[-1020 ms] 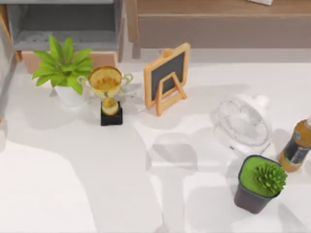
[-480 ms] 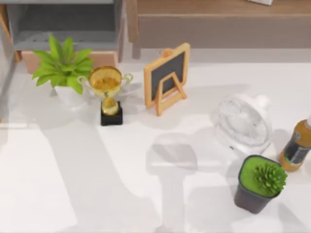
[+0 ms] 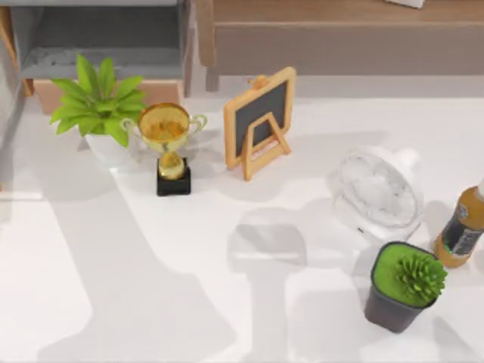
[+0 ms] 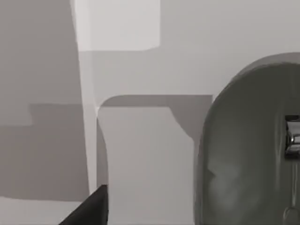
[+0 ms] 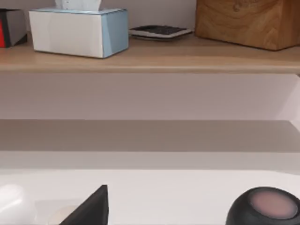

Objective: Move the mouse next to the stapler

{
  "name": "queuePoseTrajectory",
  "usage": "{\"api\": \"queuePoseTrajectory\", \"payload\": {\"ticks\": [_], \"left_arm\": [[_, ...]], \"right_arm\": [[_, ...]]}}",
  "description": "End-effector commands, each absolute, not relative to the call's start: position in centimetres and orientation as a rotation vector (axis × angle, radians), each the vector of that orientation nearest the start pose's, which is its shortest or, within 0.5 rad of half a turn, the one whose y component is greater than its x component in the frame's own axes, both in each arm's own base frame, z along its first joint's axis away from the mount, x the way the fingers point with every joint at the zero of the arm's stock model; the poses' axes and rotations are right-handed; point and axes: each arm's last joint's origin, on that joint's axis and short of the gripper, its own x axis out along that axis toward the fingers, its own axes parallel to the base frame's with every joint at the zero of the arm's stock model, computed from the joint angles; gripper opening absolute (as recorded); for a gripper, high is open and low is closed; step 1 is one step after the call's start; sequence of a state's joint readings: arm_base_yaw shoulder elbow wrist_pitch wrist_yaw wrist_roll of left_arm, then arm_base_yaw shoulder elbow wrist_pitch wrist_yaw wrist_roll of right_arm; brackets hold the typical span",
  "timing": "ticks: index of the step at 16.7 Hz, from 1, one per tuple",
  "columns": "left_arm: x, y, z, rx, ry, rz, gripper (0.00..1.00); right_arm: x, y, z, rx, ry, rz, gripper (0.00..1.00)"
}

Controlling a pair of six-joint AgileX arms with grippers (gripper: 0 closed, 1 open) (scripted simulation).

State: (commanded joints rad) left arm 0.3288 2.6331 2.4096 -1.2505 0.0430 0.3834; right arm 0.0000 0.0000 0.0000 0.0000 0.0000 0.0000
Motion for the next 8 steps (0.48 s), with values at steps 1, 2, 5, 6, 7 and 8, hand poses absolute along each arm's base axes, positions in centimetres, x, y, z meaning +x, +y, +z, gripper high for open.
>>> {"api": "queuePoseTrajectory", "payload": {"ticks": [1, 2, 5, 6, 7, 8], "left_arm": [[48.86, 17.3, 13.43, 0.034, 1.468, -0.031, 1.0], [48.86, 17.3, 13.43, 0.034, 1.468, -0.031, 0.92], [48.86, 17.3, 13.43, 0.034, 1.468, -0.031, 0.7], [48.86, 17.3, 13.43, 0.034, 1.468, -0.031, 0.62], [48.86, 17.3, 13.43, 0.034, 1.468, -0.031, 0.55], [48.86, 17.3, 13.43, 0.034, 1.468, -0.031, 0.47]], "right_arm": [[10.57, -0.12, 16.0, 0.0, 0.0, 0.0, 1.0], [10.57, -0.12, 16.0, 0.0, 0.0, 0.0, 1.0], [10.57, -0.12, 16.0, 0.0, 0.0, 0.0, 1.0], [10.57, -0.12, 16.0, 0.0, 0.0, 0.0, 1.0], [10.57, -0.12, 16.0, 0.0, 0.0, 0.0, 1.0], [10.57, -0.12, 16.0, 0.0, 0.0, 0.0, 1.0]]}}
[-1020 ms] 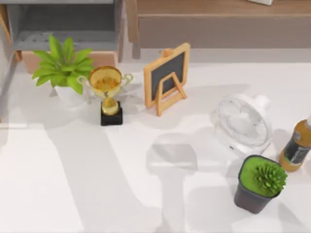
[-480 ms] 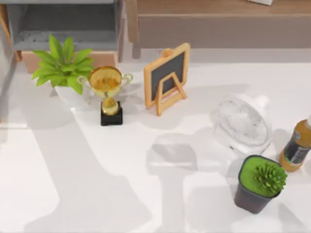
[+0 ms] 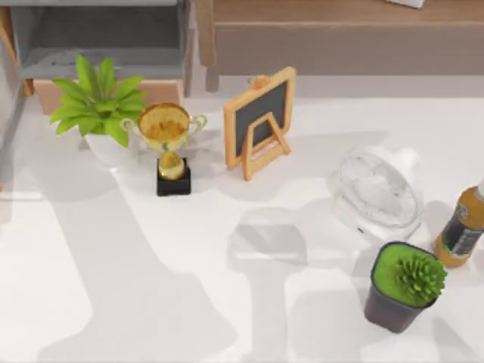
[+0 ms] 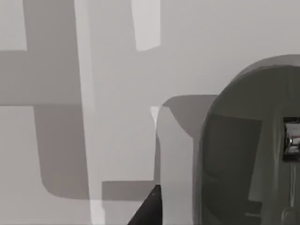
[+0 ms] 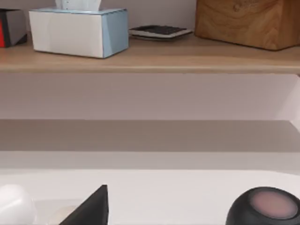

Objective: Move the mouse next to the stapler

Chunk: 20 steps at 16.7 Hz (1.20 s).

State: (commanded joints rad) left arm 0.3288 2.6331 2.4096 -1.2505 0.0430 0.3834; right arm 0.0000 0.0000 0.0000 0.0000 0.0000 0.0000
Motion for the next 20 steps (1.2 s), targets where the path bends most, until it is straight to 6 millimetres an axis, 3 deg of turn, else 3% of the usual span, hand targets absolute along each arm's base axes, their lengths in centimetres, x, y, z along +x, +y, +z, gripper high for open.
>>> {"api": "queuePoseTrajectory", "payload": {"ticks": [6, 16, 20], "left_arm": [[48.9, 17.3, 13.4, 0.034, 1.468, -0.031, 0.02], [48.8, 17.5, 13.4, 0.033, 1.468, -0.029, 0.0], [48.1, 17.7, 15.9, 0.028, 1.435, -0.025, 0.0]], "right_arm": [[10.6, -0.1, 16.0, 0.0, 0.0, 0.0, 1.0], [10.6, -0.1, 16.0, 0.0, 0.0, 0.0, 1.0], [10.6, -0.1, 16.0, 0.0, 0.0, 0.0, 1.0]]}}
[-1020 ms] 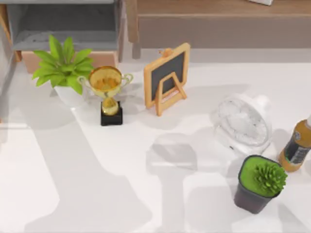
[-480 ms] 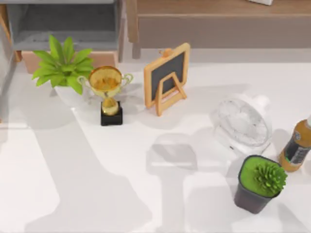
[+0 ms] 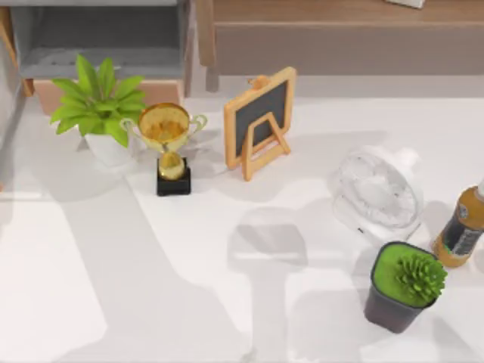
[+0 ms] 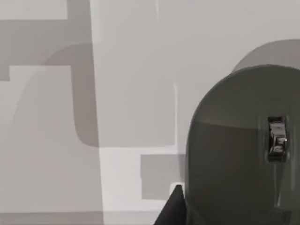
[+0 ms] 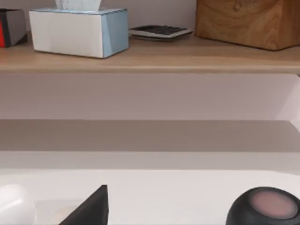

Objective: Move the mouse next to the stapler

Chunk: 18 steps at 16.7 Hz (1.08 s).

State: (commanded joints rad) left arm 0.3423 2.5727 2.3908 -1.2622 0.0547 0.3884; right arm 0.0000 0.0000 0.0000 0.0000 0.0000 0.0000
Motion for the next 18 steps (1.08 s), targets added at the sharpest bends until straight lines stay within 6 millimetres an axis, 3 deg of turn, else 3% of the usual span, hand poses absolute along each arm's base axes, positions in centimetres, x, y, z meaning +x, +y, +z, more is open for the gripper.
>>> {"api": "queuePoseTrajectory", "payload": {"ticks": [3, 7, 12, 15, 18], "left_arm": [[47.0, 17.7, 18.3, 0.031, 1.402, -0.031, 0.0], [45.1, 17.3, 23.2, 0.076, 1.28, -0.025, 0.0], [41.1, 17.1, 28.6, 0.143, 1.136, 0.013, 0.0], [37.9, 17.2, 29.8, 0.165, 1.105, 0.044, 0.0], [34.7, 17.2, 29.5, 0.172, 1.113, 0.07, 0.0]], "right_arm": [[10.6, -0.1, 16.0, 0.0, 0.0, 0.0, 1.0], [10.6, -0.1, 16.0, 0.0, 0.0, 0.0, 1.0], [10.6, -0.1, 16.0, 0.0, 0.0, 0.0, 1.0], [10.6, -0.1, 16.0, 0.0, 0.0, 0.0, 1.0], [10.6, -0.1, 16.0, 0.0, 0.0, 0.0, 1.0]]}}
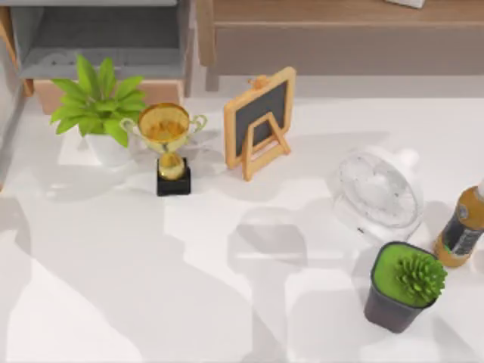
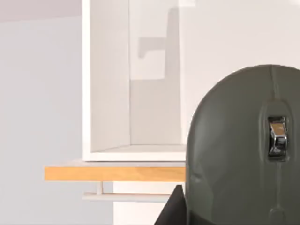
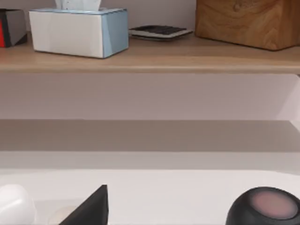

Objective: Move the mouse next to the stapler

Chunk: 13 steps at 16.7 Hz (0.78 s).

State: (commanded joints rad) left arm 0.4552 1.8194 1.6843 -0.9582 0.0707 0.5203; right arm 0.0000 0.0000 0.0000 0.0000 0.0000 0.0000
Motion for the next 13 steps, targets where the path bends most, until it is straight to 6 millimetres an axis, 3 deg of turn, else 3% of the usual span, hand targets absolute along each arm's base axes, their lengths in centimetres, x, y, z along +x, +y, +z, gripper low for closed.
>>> {"api": "queuePoseTrajectory", "payload": {"ticks": [4, 10, 13], "left_arm": [[30.8, 16.9, 26.6, 0.156, 1.178, 0.081, 0.0], [26.5, 15.5, 19.1, 0.082, 1.362, 0.023, 0.0], [25.0, 14.7, 16.3, 0.045, 1.438, -0.011, 0.0]], "right_arm": [[10.6, -0.1, 16.0, 0.0, 0.0, 0.0, 1.0], [10.6, -0.1, 16.0, 0.0, 0.0, 0.0, 1.0], [10.6, -0.1, 16.0, 0.0, 0.0, 0.0, 1.0]]}}
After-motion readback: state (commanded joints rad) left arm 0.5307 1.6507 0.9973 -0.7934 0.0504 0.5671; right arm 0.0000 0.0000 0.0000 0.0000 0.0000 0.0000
